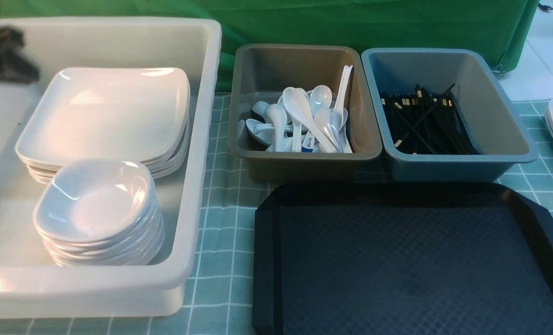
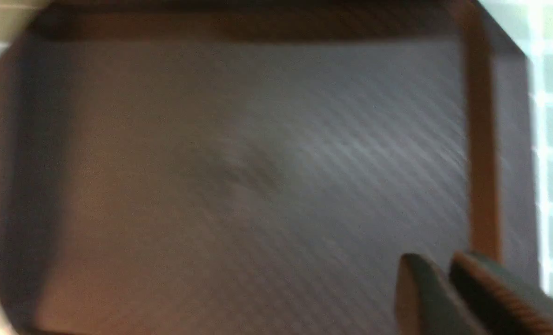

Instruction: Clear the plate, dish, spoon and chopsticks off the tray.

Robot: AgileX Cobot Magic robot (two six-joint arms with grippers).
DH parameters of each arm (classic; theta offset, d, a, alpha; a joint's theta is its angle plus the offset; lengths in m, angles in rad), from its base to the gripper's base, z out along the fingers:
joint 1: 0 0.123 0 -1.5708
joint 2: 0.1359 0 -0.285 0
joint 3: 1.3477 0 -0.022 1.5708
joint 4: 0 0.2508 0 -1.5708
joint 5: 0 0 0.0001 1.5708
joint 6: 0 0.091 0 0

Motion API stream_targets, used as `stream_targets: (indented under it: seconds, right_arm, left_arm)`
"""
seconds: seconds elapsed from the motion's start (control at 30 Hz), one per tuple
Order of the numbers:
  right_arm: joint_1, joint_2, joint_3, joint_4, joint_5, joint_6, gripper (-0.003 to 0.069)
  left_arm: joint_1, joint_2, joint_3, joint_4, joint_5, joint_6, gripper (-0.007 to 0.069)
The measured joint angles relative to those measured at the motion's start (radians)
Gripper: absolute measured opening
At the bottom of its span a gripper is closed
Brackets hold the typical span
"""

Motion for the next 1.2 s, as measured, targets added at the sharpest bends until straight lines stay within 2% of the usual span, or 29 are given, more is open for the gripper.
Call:
stream_targets:
  seconds: [0.17,0.33,0.47,0.6,0.73,0.83,1.03,1.2]
  right_arm:
    - [0.000,-0.146,-0.113,0.090,-0.020,-0.094,0.0019]
    - [0.000,-0.423,-0.113,0.089,-0.195,-0.142,0.0019]
    - [0.000,-0.631,-0.035,0.083,-0.339,-0.171,0.0019]
    - [0.000,-0.782,0.086,0.081,-0.464,-0.180,0.0019]
    - [0.000,-0.924,0.232,0.081,-0.565,-0.186,0.0019]
    - [0.000,-0.970,0.288,0.080,-0.589,-0.189,0.0020]
    - [0.000,-0.999,0.344,0.080,-0.591,-0.189,0.0030]
    - [0.000,-0.999,0.351,0.080,-0.590,-0.189,0.0051]
  left_arm:
    - [-0.198,-0.184,0.000,0.002,0.022,-0.007,0.0003]
    - [-0.351,-0.408,0.012,0.002,0.065,-0.068,0.0000]
    - [-0.423,-0.586,0.104,0.005,0.044,-0.099,0.0000]
    - [-0.442,-0.762,0.250,0.008,0.009,-0.117,0.0000]
    - [-0.442,-1.003,0.495,0.024,-0.065,-0.121,0.0000]
    - [-0.442,-1.118,0.614,0.027,-0.119,-0.121,0.0000]
    - [-0.442,-1.389,0.914,0.041,-0.366,-0.121,0.0004]
    - [-0.442,-1.469,0.982,0.024,-0.419,-0.121,0.0008]
